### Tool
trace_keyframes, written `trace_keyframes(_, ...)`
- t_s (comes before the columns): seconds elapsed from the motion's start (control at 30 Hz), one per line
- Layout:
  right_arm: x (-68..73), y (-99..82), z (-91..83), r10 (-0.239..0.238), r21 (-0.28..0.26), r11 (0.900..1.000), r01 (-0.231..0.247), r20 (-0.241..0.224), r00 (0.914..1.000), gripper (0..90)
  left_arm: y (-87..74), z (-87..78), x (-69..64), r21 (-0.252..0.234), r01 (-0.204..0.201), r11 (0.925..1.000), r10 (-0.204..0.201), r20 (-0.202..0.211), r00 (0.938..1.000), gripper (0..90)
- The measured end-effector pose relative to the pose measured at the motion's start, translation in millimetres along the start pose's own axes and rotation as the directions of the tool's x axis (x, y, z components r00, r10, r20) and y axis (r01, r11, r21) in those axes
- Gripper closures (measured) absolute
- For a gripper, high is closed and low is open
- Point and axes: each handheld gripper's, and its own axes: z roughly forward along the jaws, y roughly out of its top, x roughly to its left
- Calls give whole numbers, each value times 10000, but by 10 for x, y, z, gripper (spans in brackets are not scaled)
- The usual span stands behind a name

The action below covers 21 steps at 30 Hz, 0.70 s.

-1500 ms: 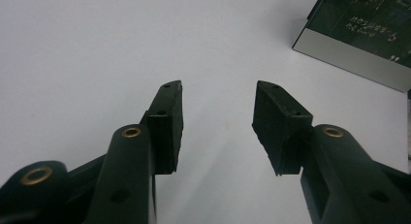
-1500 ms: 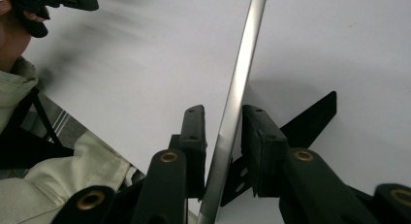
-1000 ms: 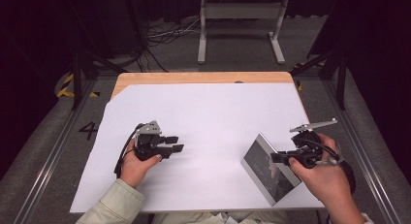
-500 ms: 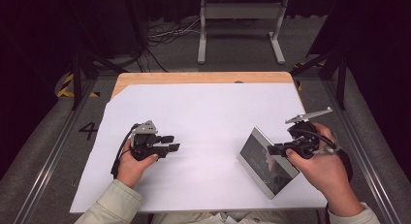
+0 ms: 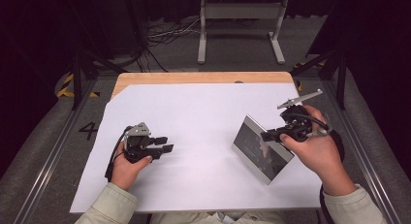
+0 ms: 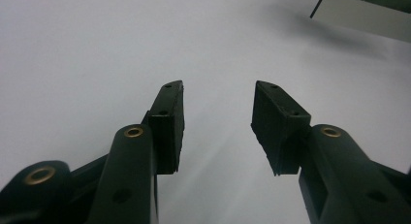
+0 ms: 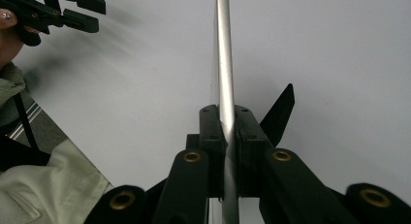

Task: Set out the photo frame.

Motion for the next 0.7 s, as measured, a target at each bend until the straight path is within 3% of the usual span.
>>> trace_keyframes(0.2, 6, 153, 18, -707, 55, 9975, 708, -218, 9973, 845, -7, -19, 16, -33, 6, 10000, -7, -83, 10000, 561)
trace_keyframes(0.37, 25, 274, 47, -1372, 235, 9901, 1385, -496, 9893, 845, -12, -9, 23, 22, 18, 10000, -18, -98, 9999, 561)
trace_keyframes(0.47, 31, 350, 69, -1786, 299, 9830, 1810, -681, 9816, 845, -9, -7, 30, -2, 25, 10000, -25, -74, 10000, 561)
trace_keyframes(0.7, 41, 493, 135, -2828, 473, 9566, 2876, -892, 9550, 845, 7, 15, 42, -17, 8, 10000, -8, -1, 10000, 562)
